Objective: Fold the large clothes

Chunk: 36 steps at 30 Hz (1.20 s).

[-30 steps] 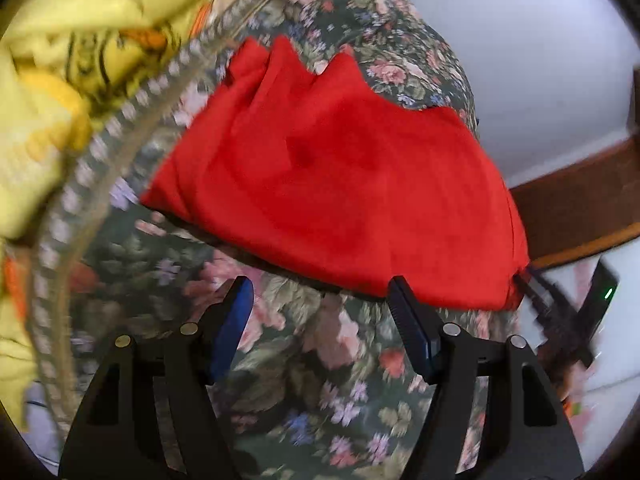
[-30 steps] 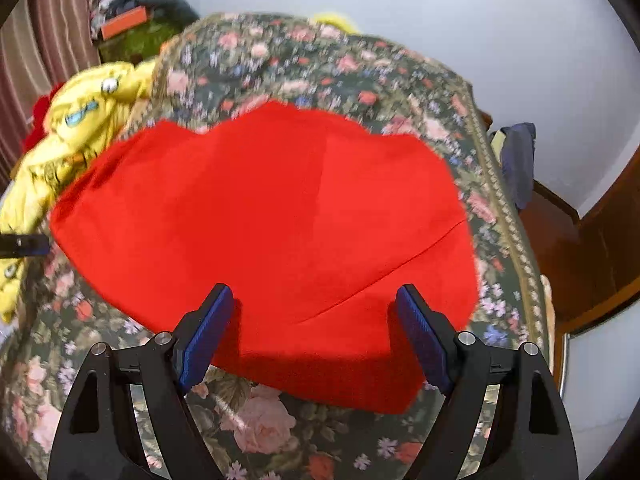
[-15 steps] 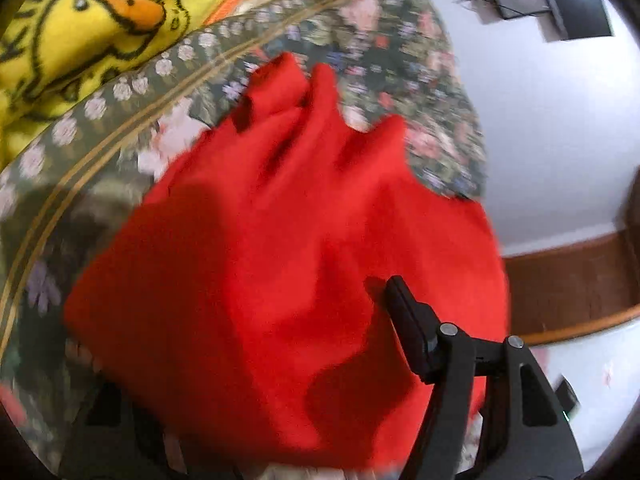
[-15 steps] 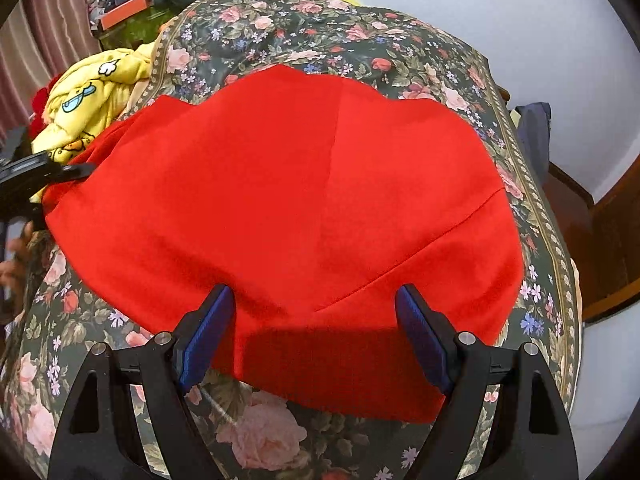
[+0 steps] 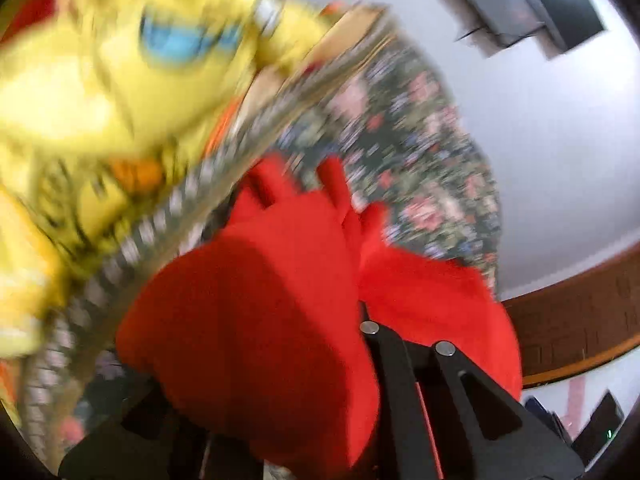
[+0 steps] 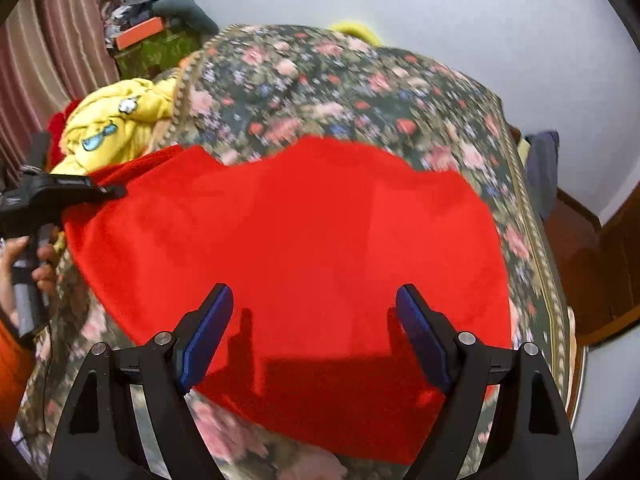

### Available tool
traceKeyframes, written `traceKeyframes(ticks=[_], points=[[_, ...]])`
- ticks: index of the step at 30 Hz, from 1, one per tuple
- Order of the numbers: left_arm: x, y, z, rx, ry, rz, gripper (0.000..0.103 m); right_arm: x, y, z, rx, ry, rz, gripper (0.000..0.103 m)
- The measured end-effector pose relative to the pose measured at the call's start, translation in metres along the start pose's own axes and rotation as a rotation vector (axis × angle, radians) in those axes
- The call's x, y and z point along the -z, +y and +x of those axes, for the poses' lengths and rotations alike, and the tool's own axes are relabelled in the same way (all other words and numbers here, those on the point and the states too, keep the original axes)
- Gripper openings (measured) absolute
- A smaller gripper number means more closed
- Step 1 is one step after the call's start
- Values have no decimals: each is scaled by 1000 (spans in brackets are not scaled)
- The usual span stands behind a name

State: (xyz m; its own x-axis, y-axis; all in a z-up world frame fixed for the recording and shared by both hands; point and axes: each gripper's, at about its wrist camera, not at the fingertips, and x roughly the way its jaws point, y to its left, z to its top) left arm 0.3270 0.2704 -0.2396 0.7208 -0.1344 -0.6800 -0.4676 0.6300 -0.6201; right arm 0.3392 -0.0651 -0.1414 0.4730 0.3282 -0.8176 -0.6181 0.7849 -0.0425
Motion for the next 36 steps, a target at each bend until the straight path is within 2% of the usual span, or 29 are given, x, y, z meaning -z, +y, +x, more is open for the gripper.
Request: traceKeyframes(ticks=[3, 7, 11, 15, 17, 20, 25, 28, 30, 32, 34, 36], points=[[-8, -20, -45, 36, -92, 60, 7, -10, 22, 12, -23, 14, -44, 81], [-10, -47, -89, 33, -191, 136, 6, -11, 59, 35, -99, 70, -110, 81], [-8, -61, -100, 42, -204, 130, 6, 1, 89, 56, -201, 141, -156, 81], [-3, -73, -85, 7, -160, 113, 6, 6, 95, 51, -214, 134, -180, 82], [0, -81, -75, 7, -133, 99, 6, 6, 80, 41, -262, 133, -118, 81], [3, -104, -64, 4, -117, 104, 5, 6, 44, 21, -273, 97, -8, 81], [7, -185, -45, 23, -114, 199, 5, 21, -24, -15, -156, 31, 108, 81], [26, -239, -37, 58, -115, 299, 5, 34, -57, -30, -100, 16, 154, 81], [59, -279, -33, 102, -121, 425, 5, 43, -74, -36, -83, 15, 187, 81], [93, -301, -25, 129, -106, 542, 5, 56, -89, -41, -72, 20, 225, 81], [137, -316, -6, 142, -26, 676, 5, 66, -100, -41, -63, 34, 255, 81], [172, -316, 19, 119, 83, 756, 5, 77, -110, -42, -64, 47, 287, 81]])
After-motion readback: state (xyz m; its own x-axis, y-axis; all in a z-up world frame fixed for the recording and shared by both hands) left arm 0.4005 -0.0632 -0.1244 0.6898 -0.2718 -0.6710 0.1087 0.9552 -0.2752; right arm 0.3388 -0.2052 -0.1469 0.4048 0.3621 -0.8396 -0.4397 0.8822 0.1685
